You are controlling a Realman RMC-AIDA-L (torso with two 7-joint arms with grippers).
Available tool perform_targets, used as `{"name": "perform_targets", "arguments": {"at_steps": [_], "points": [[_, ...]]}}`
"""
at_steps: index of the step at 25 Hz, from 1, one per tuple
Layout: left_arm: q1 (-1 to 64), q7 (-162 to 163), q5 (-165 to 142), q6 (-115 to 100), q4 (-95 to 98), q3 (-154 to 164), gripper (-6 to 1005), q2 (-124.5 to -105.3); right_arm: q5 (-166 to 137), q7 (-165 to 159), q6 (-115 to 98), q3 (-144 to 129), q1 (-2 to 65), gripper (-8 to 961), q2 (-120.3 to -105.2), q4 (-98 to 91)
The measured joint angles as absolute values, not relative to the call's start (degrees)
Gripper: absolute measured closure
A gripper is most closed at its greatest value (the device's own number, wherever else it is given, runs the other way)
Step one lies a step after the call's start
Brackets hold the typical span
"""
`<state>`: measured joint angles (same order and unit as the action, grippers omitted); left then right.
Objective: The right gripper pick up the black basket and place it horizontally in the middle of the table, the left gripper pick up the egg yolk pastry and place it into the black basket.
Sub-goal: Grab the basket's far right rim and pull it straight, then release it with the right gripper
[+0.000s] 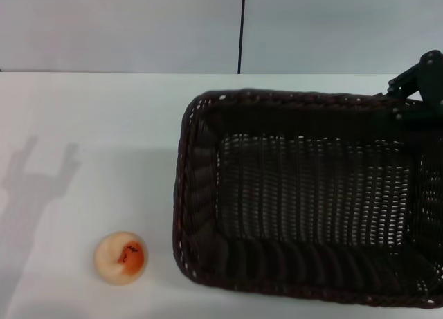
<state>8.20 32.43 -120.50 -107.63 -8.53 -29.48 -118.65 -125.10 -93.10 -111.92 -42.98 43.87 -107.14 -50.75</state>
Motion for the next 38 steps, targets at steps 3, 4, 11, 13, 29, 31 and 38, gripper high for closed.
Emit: {"name": "perform_targets", "arguments": {"at_steps": [3,4,11,13,29,31,38], "points": [[8.1,32.4,-120.5,-107.5,-8.8,-29.4,244,-118.65,-125.1,-92.5,-112.7,-43.2,44.3,714,-107.09,-50.6],[8.1,32.4,-120.5,-107.5,-8.8,-29.4,245,-118.65,-125.1,-92.1,-113.1,-43.3,44.5,712,-107.09,-50.6],[8.4,34.2,-120.5,-107.1,-9.7,-28.6,248,-118.54,-125.4,-90.5,-114.7,-43.3,45.4,697,-107.21,-50.7],[8.4,34.2,-120.5,-107.1,-9.7,-28.6,249,-118.54,-125.5,-89.7,-114.7,-43.4,45.4,692,-107.59,-50.6],[8.7,37.7,-120.4,-106.1,-9.7,-28.7,257,-118.47,-125.9,-89.7,-113.5,-44.8,46.2,657,-110.54,-51.1],[8.7,37.8,-120.5,-106.1,-9.7,-28.7,258,-118.47,-125.8,-89.7,-113.2,-44.8,46.5,652,-110.56,-51.1],[8.4,39.1,-120.5,-106.1,-9.5,-27.8,262,-118.47,-122.7,-88.1,-111.5,-43.9,47.3,607,-110.38,-52.5]]}}
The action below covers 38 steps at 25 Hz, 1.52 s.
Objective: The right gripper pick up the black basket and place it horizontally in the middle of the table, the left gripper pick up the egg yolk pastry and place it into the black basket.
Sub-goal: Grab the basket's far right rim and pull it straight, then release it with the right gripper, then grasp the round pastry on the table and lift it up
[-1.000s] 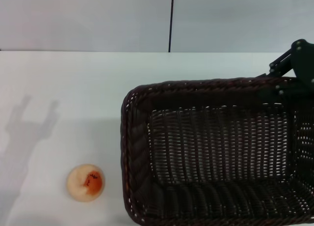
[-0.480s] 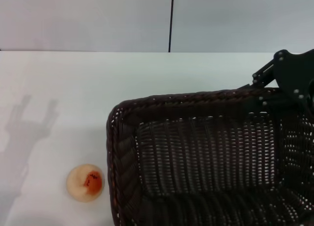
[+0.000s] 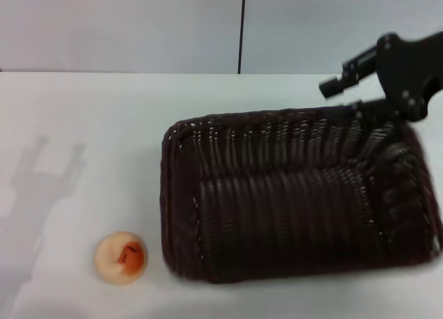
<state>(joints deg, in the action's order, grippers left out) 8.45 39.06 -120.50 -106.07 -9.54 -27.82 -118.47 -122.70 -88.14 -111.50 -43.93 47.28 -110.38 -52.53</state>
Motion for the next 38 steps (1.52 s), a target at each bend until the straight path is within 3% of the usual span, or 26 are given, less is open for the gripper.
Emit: {"name": "perform_targets", "arguments": {"at_steps": [7,10,13,14,16,19,26,38], "points": [[8.9,38.7,-120.5,-105.8,-7.5,-23.6,265,-118.43,-113.1,-86.0,-109.9,-40.9,45.6,583,-110.38,-56.1],[8.9,38.9,-120.5,-105.7,-5.4,-21.8,266,-118.33,-107.7,-83.7,-108.4,-37.6,42.9,583,-111.59,-55.8],[7.9,40.4,-120.6,-106.0,0.2,-17.3,268,-118.09,-99.9,-80.6,-104.6,-34.5,35.9,583,-114.15,-53.1],[7.3,41.4,-120.6,-106.5,2.6,-15.6,269,-118.02,-99.9,-80.6,-104.6,-34.5,35.9,583,-114.15,-53.1],[6.6,42.4,-120.6,-107.5,6.3,-11.2,269,-117.91,-90.9,-74.6,-100.7,-31.7,29.7,583,-116.47,-47.5],[6.3,42.5,-120.6,-107.9,9.4,-5.9,271,-117.87,-84.4,-69.5,-99.0,-29.5,26.4,583,-117.29,-41.7],[5.7,41.8,-120.6,-107.1,12.4,1.1,274,-117.86,-68.9,-53.5,-95.6,-18.8,19.9,583,-118.05,-19.9],[6.0,41.3,-120.7,-97.2,13.5,15.8,281,-118.12,-67.7,-52.4,-91.8,-12.0,18.3,583,-118.66,-14.7]]}}
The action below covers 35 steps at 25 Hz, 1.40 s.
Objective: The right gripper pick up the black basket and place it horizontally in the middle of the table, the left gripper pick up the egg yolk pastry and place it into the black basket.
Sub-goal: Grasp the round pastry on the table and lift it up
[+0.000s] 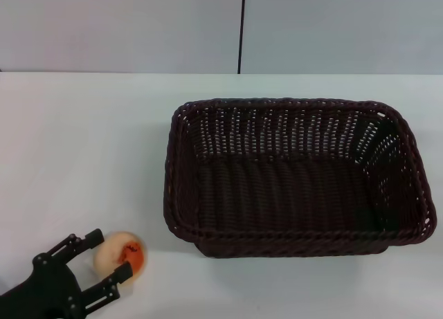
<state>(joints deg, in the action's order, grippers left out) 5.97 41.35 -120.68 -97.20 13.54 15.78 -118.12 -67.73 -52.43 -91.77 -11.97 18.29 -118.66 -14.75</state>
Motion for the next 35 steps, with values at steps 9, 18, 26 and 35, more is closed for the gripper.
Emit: {"name": "perform_targets", "arguments": {"at_steps": [9,18,26,35], "points": [[6.6,39.6,-120.7,-95.0,13.3,17.7,285,-118.3,-67.7,-52.4,-90.8,-11.9,18.2,584,-118.66,-13.2],[8.8,38.4,-120.7,-92.6,12.8,19.2,391,-118.31,-68.0,-52.3,-90.7,-12.2,18.1,584,-118.64,-12.1],[10.5,37.1,-120.7,-90.0,10.6,19.4,590,-118.32,-68.1,-52.3,-90.7,-12.2,18.1,584,-118.64,-12.0],[10.4,35.7,-120.4,-90.4,10.4,19.1,880,-118.3,-68.1,-52.3,-90.7,-12.0,17.9,583,-118.65,-12.0]]}}
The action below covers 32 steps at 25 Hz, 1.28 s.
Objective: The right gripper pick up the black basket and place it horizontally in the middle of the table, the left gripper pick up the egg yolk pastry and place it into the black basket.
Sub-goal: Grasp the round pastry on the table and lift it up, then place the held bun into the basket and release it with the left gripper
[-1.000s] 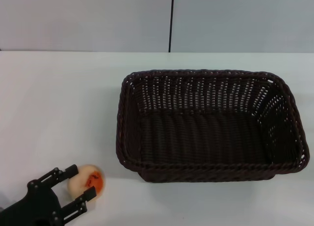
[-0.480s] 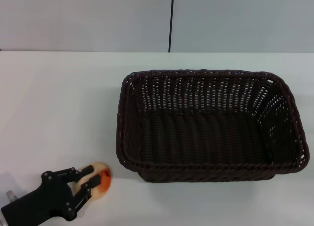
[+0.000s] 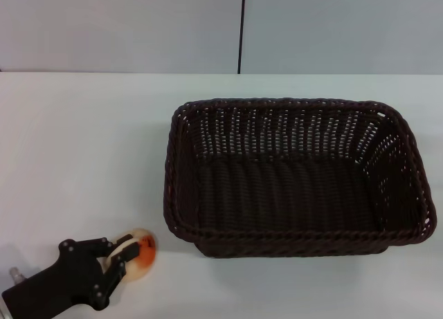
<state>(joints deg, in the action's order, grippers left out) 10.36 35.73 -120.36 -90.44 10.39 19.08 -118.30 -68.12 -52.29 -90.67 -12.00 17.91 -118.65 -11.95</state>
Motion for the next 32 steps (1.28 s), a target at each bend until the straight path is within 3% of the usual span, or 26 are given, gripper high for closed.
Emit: {"name": "perform_targets", "arguments": {"at_steps": [12,27,32], "points": [[10.0,39.5,-120.0,-100.7,10.7,-2.2,936,-117.35,-67.8,-52.3,-90.7,-12.0,18.0,585,-118.62,-11.9],[24.9,40.2,-122.1,-96.8,-3.1,1.4,941,-118.54,-67.8,-52.6,-90.5,-11.9,17.1,587,-118.71,-11.0],[27.2,39.9,-122.2,-92.1,-6.5,3.8,868,-118.69,-67.7,-52.6,-90.5,-11.9,17.1,588,-118.74,-10.9]]}}
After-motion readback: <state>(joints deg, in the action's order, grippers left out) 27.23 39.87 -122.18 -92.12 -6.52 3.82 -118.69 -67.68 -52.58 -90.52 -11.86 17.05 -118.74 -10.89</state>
